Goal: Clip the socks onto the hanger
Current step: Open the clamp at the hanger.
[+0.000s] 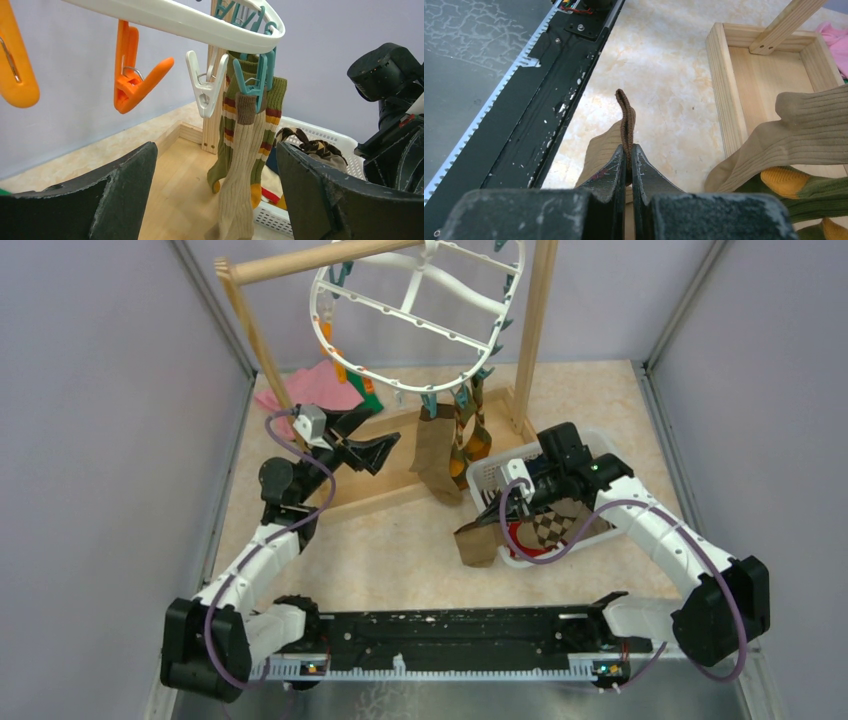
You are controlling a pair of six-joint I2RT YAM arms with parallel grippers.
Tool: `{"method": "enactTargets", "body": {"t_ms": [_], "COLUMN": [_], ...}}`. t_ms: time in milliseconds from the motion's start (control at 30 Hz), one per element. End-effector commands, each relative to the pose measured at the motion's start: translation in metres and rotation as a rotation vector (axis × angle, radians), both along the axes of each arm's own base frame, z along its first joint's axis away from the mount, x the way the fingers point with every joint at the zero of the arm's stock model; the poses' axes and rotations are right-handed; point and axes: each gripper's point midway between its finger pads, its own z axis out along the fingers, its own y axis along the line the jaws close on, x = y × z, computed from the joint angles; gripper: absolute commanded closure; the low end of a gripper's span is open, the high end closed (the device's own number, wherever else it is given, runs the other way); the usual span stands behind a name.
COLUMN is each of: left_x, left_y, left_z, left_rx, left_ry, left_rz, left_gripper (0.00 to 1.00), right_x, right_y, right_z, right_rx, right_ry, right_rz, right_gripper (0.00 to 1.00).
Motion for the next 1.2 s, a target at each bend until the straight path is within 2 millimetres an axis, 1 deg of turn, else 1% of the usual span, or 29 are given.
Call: {"method": "enactTargets", "body": {"t_ms": [0, 133, 233, 433, 567, 667, 900, 967, 1100, 1167], "left_x": [-0.012, -0.006, -0.004, 0.004, 0.005, 0.005, 0.005, 0.001, -0.005, -0.012], "left_y": [-0.004, -0.008, -0.008, -0.009, -0.014, -0.014, -0.018, -0.022, -0.026, -0.028], "left_z": [0.022, 0.025, 0.032, 0.039, 0.042, 0.045, 0.053, 0.051, 0.032, 0.022], "left_rx": [-0.003, -0.001, -0.011, -0.044, -0.078, -0.118, -0.149, -0.155, -0.143, -0.125], "left_ry": [-0.155, -0.187, -0.260, -0.366, -0.403, -0.435, -0.478, -0.480, -0.439, -0.436], "left_rz": [-0.079, -0.093, -0.089, -0.086, -0.134, -0.130, -0.106, -0.116, -0.118, -0.117], "left_gripper": [0.05, 0.04, 0.04, 0.07, 0.11, 0.13, 0.13, 0.13, 0.13, 0.12], "right_x": [-0.011, -0.010, -0.010, -0.010, -0.010, -0.011, -0.011, -0.011, -0.011, -0.012], "right_y": [0.004, 0.004, 0.004, 0.004, 0.004, 0.004, 0.004, 0.004, 0.003, 0.003], "right_z": [0.016, 0.014, 0.014, 0.012, 0.012, 0.011, 0.012, 0.012, 0.013, 0.013], "right_rx": [0.051, 0.049, 0.047, 0.045, 0.045, 0.043, 0.044, 0.043, 0.042, 0.042], "right_ry": [-0.046, -0.044, -0.042, -0.040, -0.039, -0.041, -0.042, -0.043, -0.049, -0.047], "right_rz": [0.048, 0.048, 0.050, 0.052, 0.054, 0.055, 0.057, 0.057, 0.055, 0.056], "right_gripper": [1.00, 1.00, 1.00, 1.00, 1.00, 1.00, 1.00, 1.00, 1.00, 1.00]}}
